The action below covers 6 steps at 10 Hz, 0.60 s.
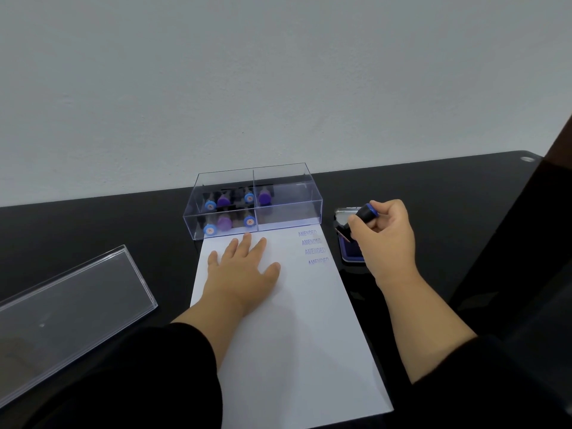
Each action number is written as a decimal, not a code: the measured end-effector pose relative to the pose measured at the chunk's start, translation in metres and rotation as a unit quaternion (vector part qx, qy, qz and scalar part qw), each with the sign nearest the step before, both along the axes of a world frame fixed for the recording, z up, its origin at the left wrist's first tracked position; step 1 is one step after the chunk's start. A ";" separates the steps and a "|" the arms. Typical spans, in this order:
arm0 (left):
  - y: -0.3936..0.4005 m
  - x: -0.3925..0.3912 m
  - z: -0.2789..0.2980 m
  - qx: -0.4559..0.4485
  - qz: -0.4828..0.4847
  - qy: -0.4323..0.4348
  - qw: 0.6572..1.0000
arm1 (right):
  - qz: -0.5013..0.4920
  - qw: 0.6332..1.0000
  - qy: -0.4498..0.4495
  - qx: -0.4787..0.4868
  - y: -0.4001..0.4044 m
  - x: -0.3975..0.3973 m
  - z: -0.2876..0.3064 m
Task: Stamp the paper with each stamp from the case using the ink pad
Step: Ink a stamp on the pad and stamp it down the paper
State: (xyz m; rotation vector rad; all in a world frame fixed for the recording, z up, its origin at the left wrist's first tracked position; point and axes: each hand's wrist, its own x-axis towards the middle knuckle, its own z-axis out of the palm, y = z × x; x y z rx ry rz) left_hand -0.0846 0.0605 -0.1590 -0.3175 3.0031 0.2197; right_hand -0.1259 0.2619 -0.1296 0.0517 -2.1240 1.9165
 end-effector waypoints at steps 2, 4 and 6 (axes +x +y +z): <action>-0.001 -0.001 0.000 -0.001 -0.001 0.000 1.000 | 0.000 1.000 -0.001 0.000 0.000 0.000 0.000; 0.000 -0.001 0.001 -0.002 -0.004 -0.004 1.000 | -0.002 1.000 -0.004 0.003 0.000 0.001 0.000; 0.000 0.000 0.000 0.001 -0.002 -0.001 1.000 | 0.000 1.000 -0.004 0.005 0.000 0.000 0.000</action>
